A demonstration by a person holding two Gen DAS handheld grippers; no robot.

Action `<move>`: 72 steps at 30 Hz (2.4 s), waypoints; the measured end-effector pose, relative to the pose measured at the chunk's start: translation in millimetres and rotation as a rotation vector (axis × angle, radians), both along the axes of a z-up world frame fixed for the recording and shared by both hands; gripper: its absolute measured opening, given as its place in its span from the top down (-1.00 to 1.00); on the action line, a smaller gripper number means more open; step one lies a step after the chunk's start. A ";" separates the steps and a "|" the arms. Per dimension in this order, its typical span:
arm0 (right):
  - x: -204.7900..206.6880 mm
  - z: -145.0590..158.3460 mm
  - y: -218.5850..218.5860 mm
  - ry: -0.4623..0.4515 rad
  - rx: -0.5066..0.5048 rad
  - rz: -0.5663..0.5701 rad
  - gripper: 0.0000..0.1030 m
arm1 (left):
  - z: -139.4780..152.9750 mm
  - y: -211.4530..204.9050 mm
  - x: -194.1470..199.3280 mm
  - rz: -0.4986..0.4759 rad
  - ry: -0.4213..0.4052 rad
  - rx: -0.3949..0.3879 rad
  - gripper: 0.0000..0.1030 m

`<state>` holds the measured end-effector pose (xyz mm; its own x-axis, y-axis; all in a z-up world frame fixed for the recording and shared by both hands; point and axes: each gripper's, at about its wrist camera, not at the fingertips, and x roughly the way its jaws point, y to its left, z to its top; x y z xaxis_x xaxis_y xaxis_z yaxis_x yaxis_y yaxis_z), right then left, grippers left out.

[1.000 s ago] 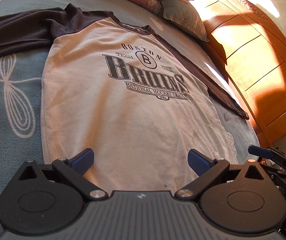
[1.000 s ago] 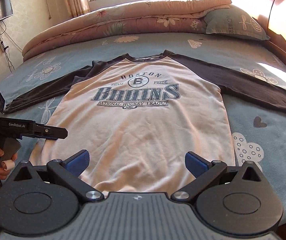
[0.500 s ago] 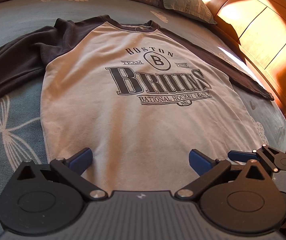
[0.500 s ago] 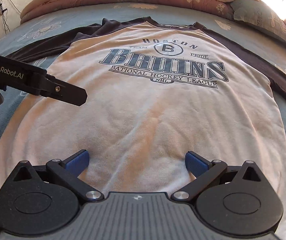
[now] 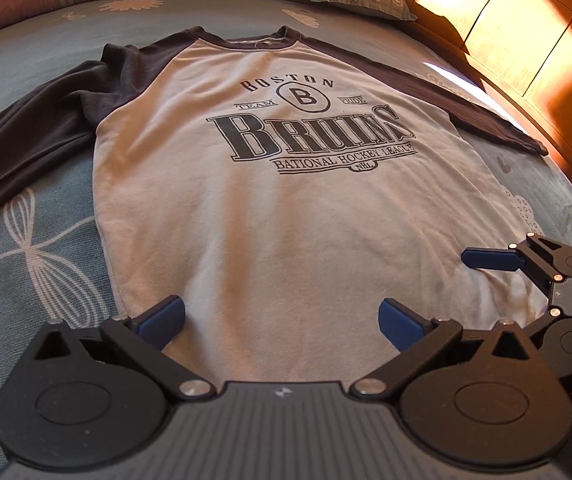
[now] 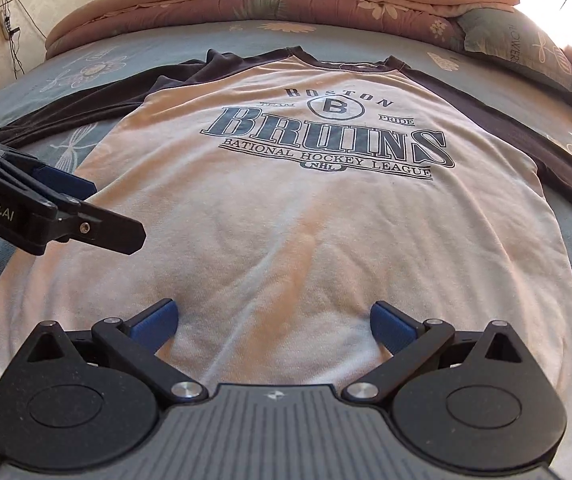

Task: Fold clothes
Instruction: 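Move the left gripper down to the ribbed cuff of the brown sleeve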

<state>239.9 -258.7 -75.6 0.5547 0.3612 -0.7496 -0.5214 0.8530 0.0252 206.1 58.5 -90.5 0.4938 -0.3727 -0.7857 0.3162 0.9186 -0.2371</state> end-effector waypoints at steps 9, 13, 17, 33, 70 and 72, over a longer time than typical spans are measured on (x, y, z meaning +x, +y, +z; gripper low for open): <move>-14.6 -11.5 -18.2 -0.139 0.085 0.050 -1.00 | 19.2 9.1 12.3 -0.007 -0.009 -0.059 -0.96; -14.7 -11.3 -17.4 -0.149 0.086 0.052 -1.00 | 17.3 10.0 30.4 -0.032 -0.007 -0.099 -0.96; -13.4 -11.2 -20.5 -0.143 0.084 0.081 -1.00 | -0.1 15.8 37.1 -0.081 0.009 -0.120 -0.98; -8.4 -15.1 -22.7 -0.154 0.124 0.116 -1.00 | 55.4 232.9 108.4 0.231 -0.065 -0.093 -0.95; -8.1 -17.0 -20.5 -0.159 0.135 0.111 -1.00 | -1.0 359.0 133.1 0.382 0.068 -0.263 -0.73; -8.2 -17.0 -20.2 -0.159 0.135 0.110 -1.00 | 11.5 373.7 108.6 0.440 0.029 -0.276 -0.73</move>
<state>231.7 -278.9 -92.7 0.6135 0.5171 -0.5968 -0.6178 0.7850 0.0450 314.7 432.2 -78.9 0.6296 -0.3304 -0.7032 -0.0962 0.8650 -0.4925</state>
